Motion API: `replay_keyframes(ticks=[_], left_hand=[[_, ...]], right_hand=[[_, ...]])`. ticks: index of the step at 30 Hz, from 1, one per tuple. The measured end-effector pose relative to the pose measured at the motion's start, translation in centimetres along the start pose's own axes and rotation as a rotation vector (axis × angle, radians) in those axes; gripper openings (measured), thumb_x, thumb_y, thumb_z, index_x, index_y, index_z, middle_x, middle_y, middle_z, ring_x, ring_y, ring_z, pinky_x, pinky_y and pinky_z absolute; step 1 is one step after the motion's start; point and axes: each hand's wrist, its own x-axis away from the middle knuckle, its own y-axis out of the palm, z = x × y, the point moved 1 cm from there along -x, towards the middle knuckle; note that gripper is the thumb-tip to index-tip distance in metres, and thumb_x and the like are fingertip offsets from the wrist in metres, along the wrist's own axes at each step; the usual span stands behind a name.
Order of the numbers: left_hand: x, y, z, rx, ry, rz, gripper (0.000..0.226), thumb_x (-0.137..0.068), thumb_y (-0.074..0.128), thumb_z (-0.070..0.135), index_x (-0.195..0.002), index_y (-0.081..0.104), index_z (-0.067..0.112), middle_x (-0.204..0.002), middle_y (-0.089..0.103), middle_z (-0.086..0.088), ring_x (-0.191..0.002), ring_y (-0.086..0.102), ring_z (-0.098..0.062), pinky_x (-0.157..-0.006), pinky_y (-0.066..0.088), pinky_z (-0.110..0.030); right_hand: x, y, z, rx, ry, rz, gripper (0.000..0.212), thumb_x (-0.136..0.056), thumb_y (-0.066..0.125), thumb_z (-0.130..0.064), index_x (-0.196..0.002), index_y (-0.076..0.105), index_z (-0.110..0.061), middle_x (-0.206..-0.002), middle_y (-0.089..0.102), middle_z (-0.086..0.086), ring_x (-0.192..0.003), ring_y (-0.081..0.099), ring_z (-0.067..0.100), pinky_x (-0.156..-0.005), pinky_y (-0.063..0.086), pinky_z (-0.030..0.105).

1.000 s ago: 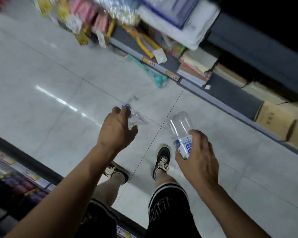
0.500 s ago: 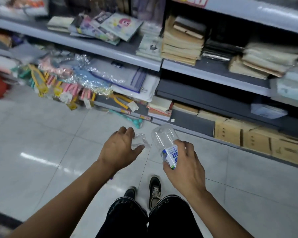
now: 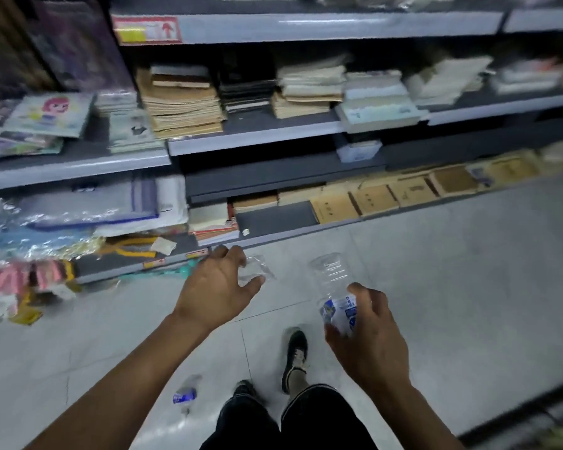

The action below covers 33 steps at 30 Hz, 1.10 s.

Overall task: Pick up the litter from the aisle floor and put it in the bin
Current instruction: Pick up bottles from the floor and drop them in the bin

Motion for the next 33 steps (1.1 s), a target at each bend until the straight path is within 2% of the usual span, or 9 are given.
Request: replay_keyframes(ticks=[4, 8, 14, 17, 20, 23, 25, 29, 33], left_hand=[[-1.2, 1.5, 4.0, -0.021, 0.128, -0.069, 0.043, -0.084, 0.064, 0.062, -0.107, 0.059, 0.025, -0.108, 0.062, 0.002, -0.092, 0.062, -0.022, -0.073, 0.049, -0.032], [-1.9, 3.9, 9.2, -0.035, 0.259, -0.158, 0.044, -0.082, 0.065, 0.061, -0.106, 0.060, 0.024, -0.108, 0.063, 0.000, -0.092, 0.062, -0.021, -0.072, 0.049, -0.032], [-2.7, 7.9, 19.7, -0.041, 0.452, -0.314, 0.040, -0.081, 0.066, 0.065, -0.101, 0.055, 0.032, -0.105, 0.060, 0.005, -0.081, 0.056, -0.009, -0.060, 0.042, -0.022], [-2.7, 10.1, 25.1, -0.046, 0.532, -0.342, 0.036, -0.081, 0.066, 0.066, -0.097, 0.050, 0.037, -0.102, 0.057, 0.009, -0.080, 0.056, -0.006, -0.055, 0.041, -0.020], [-2.3, 12.3, 29.9, -0.049, 0.610, -0.366, 0.037, -0.082, 0.065, 0.065, -0.099, 0.053, 0.034, -0.102, 0.056, 0.009, -0.085, 0.057, -0.010, -0.064, 0.052, -0.030], [-1.6, 14.1, 33.9, -0.054, 0.682, -0.388, 0.038, -0.083, 0.065, 0.062, -0.100, 0.056, 0.029, -0.101, 0.057, 0.007, -0.088, 0.058, -0.013, -0.073, 0.054, -0.037], [-1.0, 15.3, 36.2, -0.059, 0.739, -0.410, 0.039, -0.083, 0.065, 0.061, -0.100, 0.057, 0.027, -0.099, 0.057, 0.007, -0.090, 0.058, -0.014, -0.075, 0.053, -0.037], [-0.2, 17.0, 39.2, -0.082, 0.819, -0.452, 0.036, -0.082, 0.063, 0.063, -0.098, 0.055, 0.032, -0.099, 0.056, 0.012, -0.090, 0.057, -0.011, -0.074, 0.049, -0.031], [0.2, 18.4, 42.2, -0.098, 0.885, -0.500, 0.037, -0.081, 0.062, 0.064, -0.098, 0.055, 0.032, -0.099, 0.056, 0.010, -0.089, 0.058, -0.013, -0.075, 0.052, -0.035]], right_hand=[[3.0, -1.3, 3.2, -0.015, 0.142, 0.049, 0.063, -0.077, 0.066, -0.057, -0.131, 0.038, -0.040, -0.127, 0.042, -0.010, -0.094, 0.061, 0.021, -0.056, 0.043, 0.029], [6.1, -2.8, 7.1, -0.057, 0.298, 0.092, 0.064, -0.075, 0.065, -0.056, -0.131, 0.039, -0.042, -0.127, 0.043, -0.011, -0.095, 0.061, 0.020, -0.057, 0.047, 0.030], [10.2, -5.7, 14.0, -0.140, 0.523, 0.234, 0.045, -0.084, 0.055, -0.070, -0.119, 0.041, -0.045, -0.103, 0.036, -0.013, -0.068, 0.052, 0.004, -0.042, 0.035, 0.022], [11.4, -6.9, 18.0, -0.173, 0.604, 0.283, 0.044, -0.083, 0.055, -0.070, -0.116, 0.041, -0.044, -0.097, 0.033, -0.011, -0.067, 0.050, 0.009, -0.042, 0.036, 0.024], [12.5, -7.8, 21.6, -0.165, 0.675, 0.277, 0.050, -0.079, 0.060, -0.066, -0.118, 0.039, -0.042, -0.098, 0.032, -0.009, -0.071, 0.047, 0.012, -0.044, 0.030, 0.021], [13.6, -8.5, 24.1, -0.163, 0.715, 0.289, 0.054, -0.075, 0.063, -0.060, -0.117, 0.039, -0.038, -0.098, 0.031, -0.007, -0.074, 0.045, 0.017, -0.048, 0.036, 0.027], [14.6, -9.0, 25.5, -0.169, 0.768, 0.302, 0.053, -0.074, 0.063, -0.060, -0.116, 0.041, -0.037, -0.098, 0.030, -0.007, -0.074, 0.046, 0.019, -0.049, 0.037, 0.029], [15.8, -9.5, 27.3, -0.159, 0.853, 0.278, 0.061, -0.067, 0.063, -0.058, -0.120, 0.040, -0.039, -0.099, 0.031, -0.007, -0.070, 0.044, 0.018, -0.047, 0.027, 0.025], [16.7, -10.1, 28.7, -0.175, 0.918, 0.312, 0.061, -0.068, 0.064, -0.057, -0.122, 0.040, -0.041, -0.099, 0.031, -0.006, -0.070, 0.046, 0.018, -0.050, 0.031, 0.026]])
